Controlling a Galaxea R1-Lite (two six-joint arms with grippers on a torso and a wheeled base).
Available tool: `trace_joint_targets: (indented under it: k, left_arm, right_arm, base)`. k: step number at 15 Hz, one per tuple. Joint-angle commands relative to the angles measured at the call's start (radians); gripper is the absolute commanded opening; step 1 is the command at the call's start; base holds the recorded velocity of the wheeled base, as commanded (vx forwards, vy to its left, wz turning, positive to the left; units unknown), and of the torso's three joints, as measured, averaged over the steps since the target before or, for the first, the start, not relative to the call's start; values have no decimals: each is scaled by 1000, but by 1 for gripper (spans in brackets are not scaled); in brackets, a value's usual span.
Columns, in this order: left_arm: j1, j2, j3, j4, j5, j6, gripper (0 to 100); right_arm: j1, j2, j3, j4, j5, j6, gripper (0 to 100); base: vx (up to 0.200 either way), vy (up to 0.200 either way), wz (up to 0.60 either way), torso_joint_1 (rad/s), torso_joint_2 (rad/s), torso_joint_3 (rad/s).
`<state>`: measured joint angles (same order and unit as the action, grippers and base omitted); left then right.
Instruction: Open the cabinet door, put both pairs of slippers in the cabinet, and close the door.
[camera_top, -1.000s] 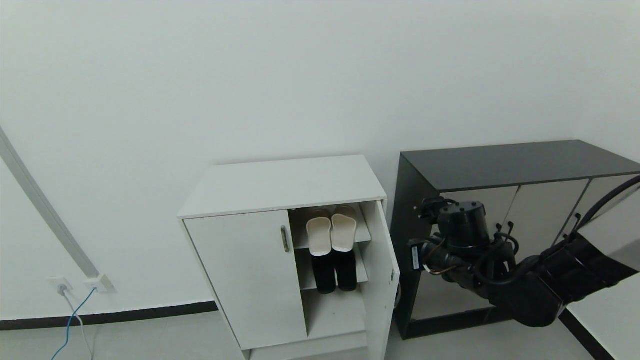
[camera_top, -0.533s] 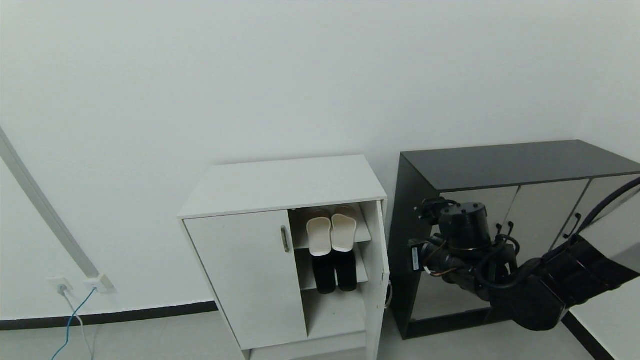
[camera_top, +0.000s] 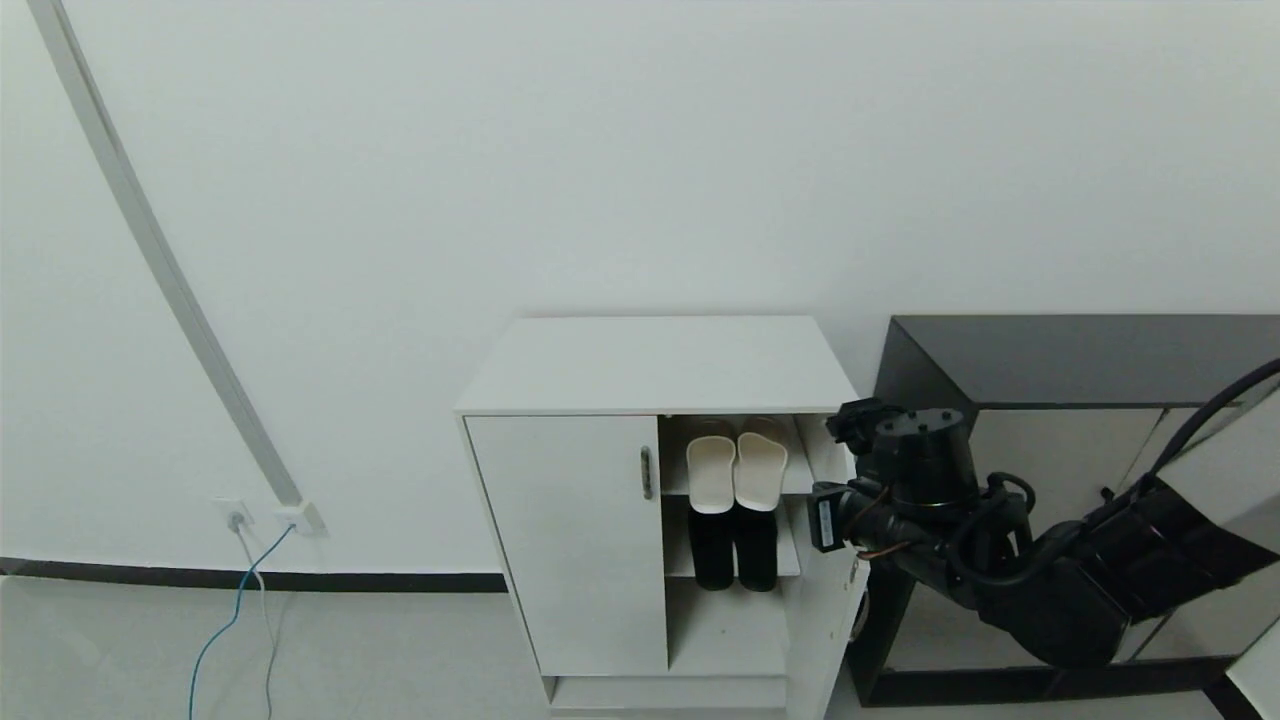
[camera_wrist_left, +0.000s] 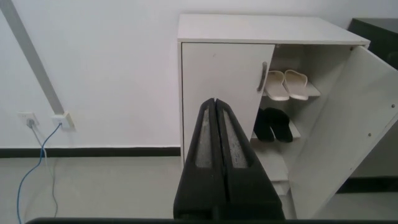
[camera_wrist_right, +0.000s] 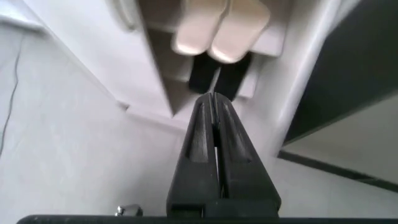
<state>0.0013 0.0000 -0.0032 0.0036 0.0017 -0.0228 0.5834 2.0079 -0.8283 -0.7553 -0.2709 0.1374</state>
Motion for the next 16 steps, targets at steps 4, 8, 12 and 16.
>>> trace_joint_targets:
  k: [4, 8, 12, 16]
  left_arm:
    - [2, 2, 0, -1, 0, 0, 0]
    - [2, 2, 0, -1, -2, 1, 0]
    - [2, 0, 0, -1, -2, 1, 0]
    - [2, 2, 0, -1, -2, 1, 0]
  right_arm:
    - [-10, 3, -2, 5, -5, -1, 0]
    - [-59, 32, -8, 2, -4, -1, 0]
    - [-89, 65, -49, -1, -5, -1, 0]
    - [-123, 48, -51, -1, -10, -9, 0]
  base:
    - [0, 0, 0, 0, 0, 0]
    - [0, 0, 0, 0, 0, 0]
    - [0, 0, 0, 0, 0, 0]
    - [0, 0, 0, 0, 0, 0]
